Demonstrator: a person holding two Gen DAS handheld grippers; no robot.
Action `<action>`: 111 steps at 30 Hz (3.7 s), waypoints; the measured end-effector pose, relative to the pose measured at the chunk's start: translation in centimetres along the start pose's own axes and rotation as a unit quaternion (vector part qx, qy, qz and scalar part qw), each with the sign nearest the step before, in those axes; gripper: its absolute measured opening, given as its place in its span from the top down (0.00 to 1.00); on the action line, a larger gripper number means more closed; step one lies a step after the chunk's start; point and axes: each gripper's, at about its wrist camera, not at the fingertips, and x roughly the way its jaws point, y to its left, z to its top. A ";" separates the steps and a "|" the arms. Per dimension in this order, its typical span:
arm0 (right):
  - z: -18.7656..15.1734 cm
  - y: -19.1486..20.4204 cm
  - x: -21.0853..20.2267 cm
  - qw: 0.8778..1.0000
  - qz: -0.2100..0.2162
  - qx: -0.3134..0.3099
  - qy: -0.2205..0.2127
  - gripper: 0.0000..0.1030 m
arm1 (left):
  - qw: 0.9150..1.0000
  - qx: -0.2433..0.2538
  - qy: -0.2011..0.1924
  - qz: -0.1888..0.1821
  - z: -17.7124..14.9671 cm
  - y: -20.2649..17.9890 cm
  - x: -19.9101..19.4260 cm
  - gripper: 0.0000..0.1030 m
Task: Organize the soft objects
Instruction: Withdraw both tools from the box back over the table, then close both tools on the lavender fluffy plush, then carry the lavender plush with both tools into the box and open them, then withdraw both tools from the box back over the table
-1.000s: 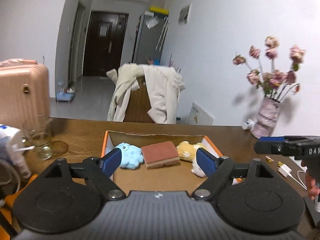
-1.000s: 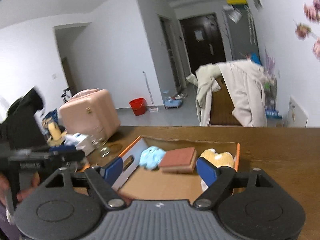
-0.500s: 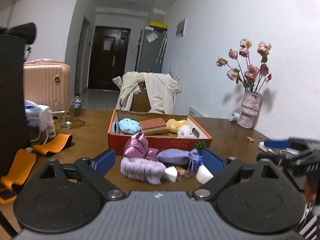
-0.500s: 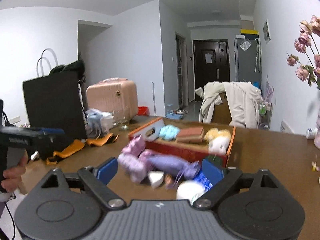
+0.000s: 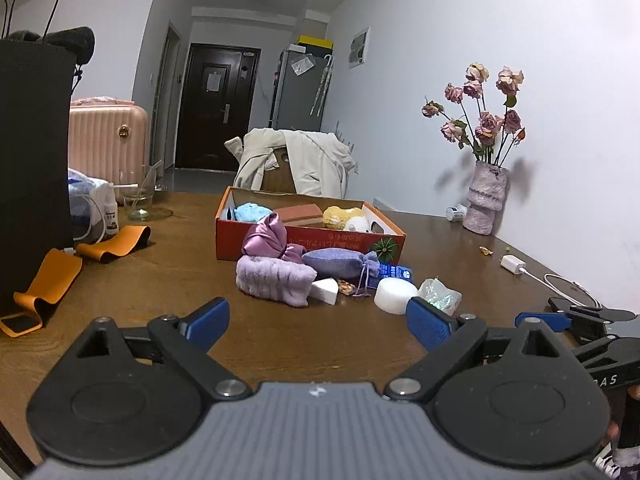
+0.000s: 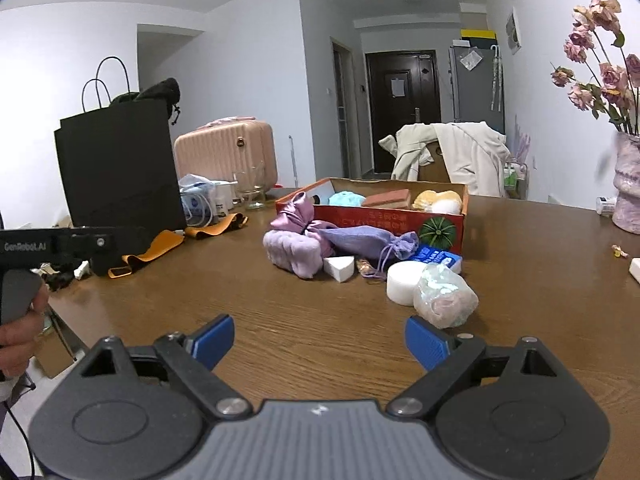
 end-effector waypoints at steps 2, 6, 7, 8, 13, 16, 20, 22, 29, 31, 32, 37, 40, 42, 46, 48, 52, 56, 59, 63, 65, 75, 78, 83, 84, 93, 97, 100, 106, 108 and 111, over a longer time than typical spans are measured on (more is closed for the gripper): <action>0.0 -0.3 0.1 1.000 0.004 0.006 -0.001 0.10 | 1.000 -0.002 0.002 -0.003 0.0 0.2 0.3 0.06; 0.4 -0.7 1.0 1.000 0.006 0.022 -0.006 0.11 | 1.000 -0.017 0.011 0.002 0.2 1.2 1.9 0.07; 0.6 -0.9 1.4 1.000 0.008 0.026 -0.007 0.13 | 1.000 -0.020 0.014 0.001 0.2 1.5 2.5 0.08; 0.8 -1.1 1.8 0.999 0.011 0.032 -0.006 0.13 | 1.000 -0.023 0.019 0.002 0.3 1.9 3.2 0.10; 1.8 -1.9 5.5 0.998 0.020 0.059 0.007 0.35 | 0.999 -0.036 0.033 0.000 1.3 3.8 7.3 0.23; 2.5 -2.4 8.3 0.997 0.028 0.075 0.015 0.45 | 0.998 -0.046 0.040 -0.004 2.4 5.4 10.8 0.30; 3.7 -2.6 12.6 0.994 0.051 0.097 0.027 0.52 | 0.997 -0.064 0.048 -0.010 4.1 7.6 16.0 0.35; 4.5 -2.4 14.8 0.993 0.054 0.097 0.031 0.55 | 0.995 -0.082 0.062 -0.006 4.6 9.0 18.8 0.41; 6.3 -2.0 19.9 0.993 0.061 0.098 0.028 0.55 | 0.977 -0.136 0.146 -0.068 2.0 11.5 22.2 0.78; 6.3 -2.0 20.4 0.992 0.066 0.099 0.031 0.54 | 0.977 -0.121 0.149 -0.091 0.9 10.9 20.3 0.74; 6.3 -2.1 20.7 0.992 0.070 0.103 0.035 0.54 | 0.977 -0.118 0.145 -0.098 0.5 10.7 19.4 0.67; 5.7 -2.7 23.2 0.985 0.083 0.139 0.055 0.54 | 0.980 -0.144 0.111 -0.086 0.7 12.1 18.6 0.27; 5.5 -2.9 24.1 0.984 0.081 0.146 0.065 0.54 | 0.975 -0.160 0.135 -0.076 0.8 12.4 20.3 0.38; 5.2 -2.6 24.7 0.985 0.076 0.136 0.076 0.54 | 0.973 -0.159 0.145 -0.084 0.7 12.2 21.0 0.51; 4.4 -2.8 25.0 0.981 0.080 0.154 0.089 0.65 | 0.968 -0.170 0.156 -0.098 0.2 12.2 20.8 0.72; 4.1 -2.8 24.5 0.977 0.089 0.169 0.090 0.75 | 0.970 -0.163 0.152 -0.096 0.1 11.8 20.1 0.74; 4.0 -1.8 22.0 0.979 0.097 0.162 0.079 0.80 | 0.973 -0.152 0.137 -0.104 0.4 10.6 17.3 0.75; 3.6 -0.6 18.5 0.983 0.092 0.146 0.064 0.81 | 0.975 -0.145 0.123 -0.116 0.4 9.1 14.2 0.76; 3.5 -0.2 15.9 0.985 0.086 0.143 0.049 0.81 | 0.977 -0.132 0.111 -0.124 0.7 7.7 12.4 0.76; 3.9 -0.3 13.1 0.986 0.083 0.142 0.026 0.81 | 0.979 -0.120 0.092 -0.137 1.4 6.5 10.7 0.76; 4.6 -0.5 12.4 0.986 0.085 0.140 0.014 0.81 | 0.980 -0.114 0.083 -0.141 2.2 6.2 10.7 0.76; 15.1 -4.2 17.7 0.989 0.105 0.098 -0.017 0.81 | 0.985 -0.089 0.048 -0.141 12.4 7.7 17.7 0.76; 18.4 -5.4 22.4 0.991 0.098 0.095 0.003 0.81 | 0.988 -0.084 0.062 -0.118 15.1 8.7 22.0 0.76; 20.8 -7.4 30.9 0.989 0.086 0.109 0.052 0.81 | 0.990 -0.073 0.098 -0.071 16.8 10.4 29.2 0.76; 20.9 -7.7 32.5 0.988 0.084 0.113 0.062 0.81 | 0.989 -0.074 0.108 -0.063 16.7 10.7 30.5 0.76; 17.0 -8.4 41.2 0.973 0.079 0.127 0.174 0.80 | 0.989 -0.025 0.143 -0.012 13.4 11.7 34.5 0.70; 16.1 -6.6 41.8 0.974 0.073 0.092 0.196 0.71 | 0.992 -0.022 0.126 -0.008 14.0 11.8 32.9 0.63; 16.6 -6.2 41.0 0.976 0.060 0.083 0.191 0.45 | 0.993 -0.015 0.117 -0.001 14.9 11.6 31.5 0.61; 20.3 -6.9 34.9 0.987 0.044 0.074 0.138 0.44 | 0.996 0.003 0.088 0.012 16.8 10.8 27.1 0.57; 21.7 -7.3 31.6 0.990 0.037 0.069 0.113 0.42 | 0.997 0.008 0.076 0.016 17.5 10.2 25.2 0.55; 23.5 -7.6 26.0 0.996 0.024 0.054 0.073 0.38 | 0.998 0.024 0.049 0.022 18.3 8.9 21.8 0.46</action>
